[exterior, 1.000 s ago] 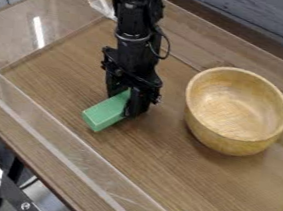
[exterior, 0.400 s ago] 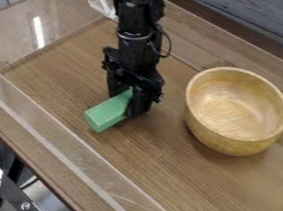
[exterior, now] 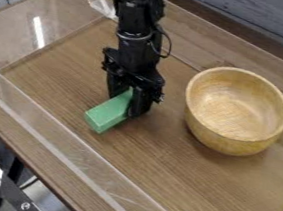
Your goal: Remove the green block from inside the brown bowl and put it on the table
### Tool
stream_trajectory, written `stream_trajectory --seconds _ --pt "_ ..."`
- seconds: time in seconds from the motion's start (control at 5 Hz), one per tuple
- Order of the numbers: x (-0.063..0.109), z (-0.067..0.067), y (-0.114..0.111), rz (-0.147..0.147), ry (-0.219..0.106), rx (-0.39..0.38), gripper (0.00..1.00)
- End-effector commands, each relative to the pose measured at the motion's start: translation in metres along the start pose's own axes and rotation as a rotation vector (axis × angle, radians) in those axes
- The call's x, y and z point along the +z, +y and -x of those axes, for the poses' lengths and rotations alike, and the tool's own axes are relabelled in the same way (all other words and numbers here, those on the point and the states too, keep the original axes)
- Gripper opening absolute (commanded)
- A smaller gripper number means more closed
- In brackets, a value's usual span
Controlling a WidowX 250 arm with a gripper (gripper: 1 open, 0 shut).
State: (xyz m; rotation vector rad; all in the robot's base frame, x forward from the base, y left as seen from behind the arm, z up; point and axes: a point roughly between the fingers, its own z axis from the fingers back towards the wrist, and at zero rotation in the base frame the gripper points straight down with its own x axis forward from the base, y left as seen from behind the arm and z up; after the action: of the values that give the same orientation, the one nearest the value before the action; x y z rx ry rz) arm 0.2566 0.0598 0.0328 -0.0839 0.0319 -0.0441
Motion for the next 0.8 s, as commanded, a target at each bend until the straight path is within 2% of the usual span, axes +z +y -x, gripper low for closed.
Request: stream_trajectory --seconds 0.0,0.4,0.6 --pt "0.0111 -0.0112 0.0013 -0.011 -0.045 0.002 0.00" --pt "0.0097 -0.0117 0.0000 -0.007 -0.039 0.008 0.00" --pt "0.0167 -0.0100 -0.0002 -0.004 -0.040 0.014 1.00"
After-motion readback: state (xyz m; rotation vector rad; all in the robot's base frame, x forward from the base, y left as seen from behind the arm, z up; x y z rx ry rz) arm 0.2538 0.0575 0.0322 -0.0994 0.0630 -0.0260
